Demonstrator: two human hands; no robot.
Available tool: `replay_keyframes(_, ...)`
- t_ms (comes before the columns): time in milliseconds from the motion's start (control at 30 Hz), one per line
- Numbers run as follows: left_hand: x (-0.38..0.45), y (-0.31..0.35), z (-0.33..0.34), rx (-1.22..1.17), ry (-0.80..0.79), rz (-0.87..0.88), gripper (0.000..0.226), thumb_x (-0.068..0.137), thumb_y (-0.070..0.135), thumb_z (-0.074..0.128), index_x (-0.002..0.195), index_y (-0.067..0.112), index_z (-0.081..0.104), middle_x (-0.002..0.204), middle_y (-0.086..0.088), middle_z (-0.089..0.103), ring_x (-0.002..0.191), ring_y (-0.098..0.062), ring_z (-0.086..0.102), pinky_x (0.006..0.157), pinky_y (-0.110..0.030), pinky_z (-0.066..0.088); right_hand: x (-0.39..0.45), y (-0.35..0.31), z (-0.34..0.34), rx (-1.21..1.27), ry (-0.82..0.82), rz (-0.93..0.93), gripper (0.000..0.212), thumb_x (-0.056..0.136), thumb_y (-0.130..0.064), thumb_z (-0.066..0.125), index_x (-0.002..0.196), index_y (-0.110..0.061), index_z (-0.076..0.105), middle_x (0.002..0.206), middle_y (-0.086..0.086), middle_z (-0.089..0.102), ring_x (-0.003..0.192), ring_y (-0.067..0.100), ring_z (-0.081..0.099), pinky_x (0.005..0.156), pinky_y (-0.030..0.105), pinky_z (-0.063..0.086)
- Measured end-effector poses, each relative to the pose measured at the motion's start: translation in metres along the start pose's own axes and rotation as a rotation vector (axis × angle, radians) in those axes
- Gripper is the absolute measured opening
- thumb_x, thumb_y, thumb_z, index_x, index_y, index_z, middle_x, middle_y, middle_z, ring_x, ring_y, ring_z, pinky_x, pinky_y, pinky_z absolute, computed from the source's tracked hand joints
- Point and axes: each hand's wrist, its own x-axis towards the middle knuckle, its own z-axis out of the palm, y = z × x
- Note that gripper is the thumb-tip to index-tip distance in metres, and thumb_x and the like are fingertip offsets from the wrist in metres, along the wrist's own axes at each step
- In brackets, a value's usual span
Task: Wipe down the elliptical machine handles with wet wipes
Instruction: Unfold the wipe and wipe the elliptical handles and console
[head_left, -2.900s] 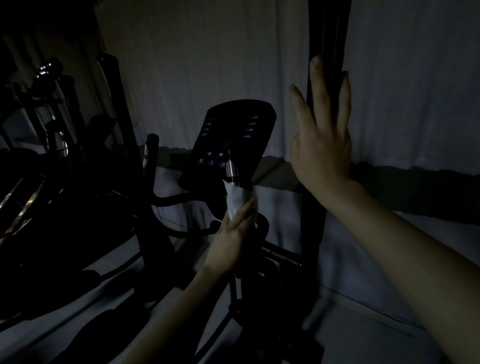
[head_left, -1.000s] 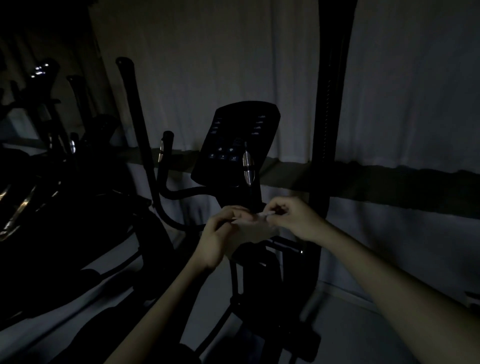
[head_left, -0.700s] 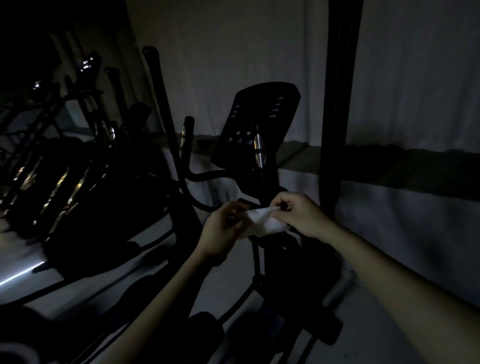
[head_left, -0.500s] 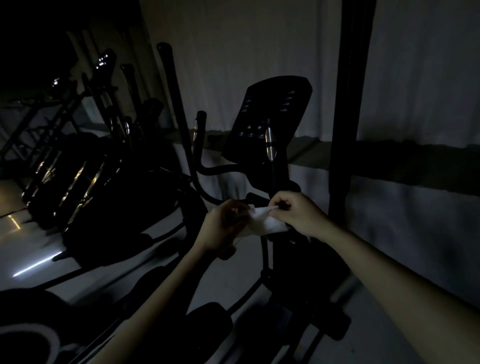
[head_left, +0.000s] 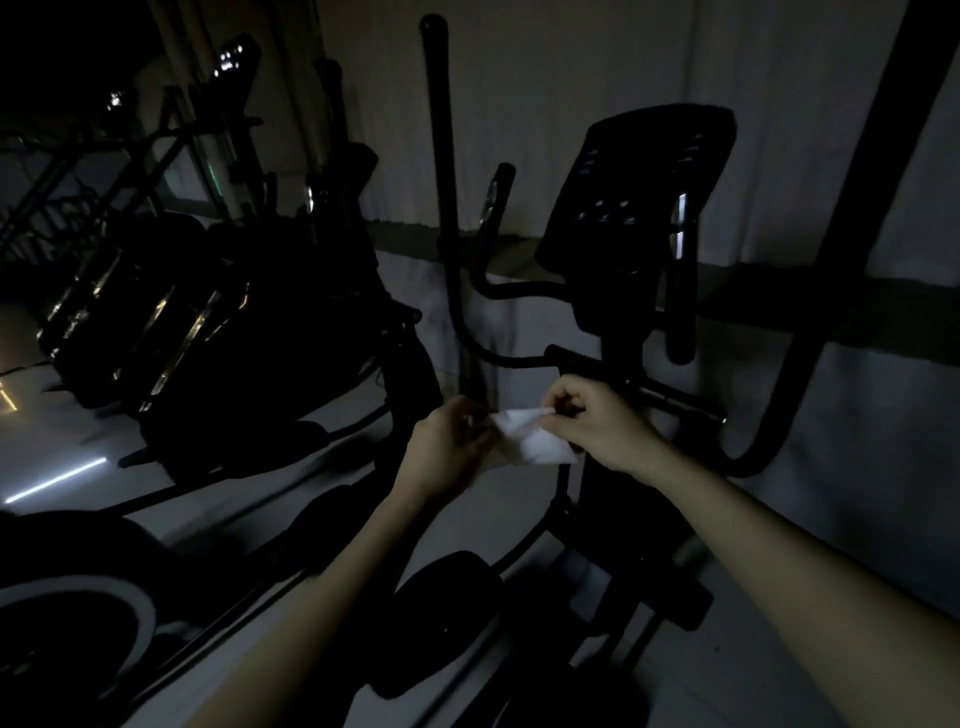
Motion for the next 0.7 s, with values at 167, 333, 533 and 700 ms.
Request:
replay_keyframes(167,-0.045,-0.072,-0.053,-0.089,-0.066,-0.082,0.01,0.089,0.028,0.063,0.098,0.023,0.064,0.084,0.002,0.07,0.073,-0.014,0.067,0.054,-0.02,0.045,-0.017,-0.041,0.096,-0.002,0.021,0.089,0.016,0.085,-0.012,0.065,0.078,-0.025,0.061,0.075,-0.009,0.062,0.069,0.007,0.059,0.066,0.03,0.048)
replay_keyframes(333,-0.082,-0.118,-0.093,-0.242,-0.13,-0.151,0.006,0.084,0.029,0.062,0.09,0.03,0.065,0.075,0.0,0.073,0.067,-0.016,0.071,0.067,-0.038,0.06,-0.041,-0.083,0.154,-0.018,0.011,0.127,0.011,0.087,-0.008,0.062,0.081,-0.017,0.061,0.072,-0.009,0.06,0.061,0.005,0.056,0.059,0.026,0.045)
replay_keyframes(533,-0.137,-0.131,-0.124,-0.473,-0.181,-0.212,0.011,0.09,0.022,0.058,0.094,0.025,0.068,0.094,-0.005,0.072,0.083,-0.023,0.072,0.075,-0.046,0.062,-0.074,-0.113,0.189,-0.035,0.029,0.155,0.011,0.086,-0.008,0.064,0.081,-0.018,0.063,0.075,-0.009,0.061,0.069,0.009,0.058,0.066,0.031,0.048)
replay_keyframes(700,-0.197,-0.132,-0.143,-0.681,-0.255,-0.264,0.038,0.093,-0.007,0.035,0.113,0.005,0.064,0.109,-0.016,0.07,0.093,-0.023,0.072,0.079,-0.033,0.06,-0.125,-0.135,0.211,-0.018,0.048,0.199,0.008,0.087,-0.006,0.063,0.085,-0.013,0.064,0.075,-0.004,0.061,0.064,0.012,0.058,0.057,0.029,0.048)
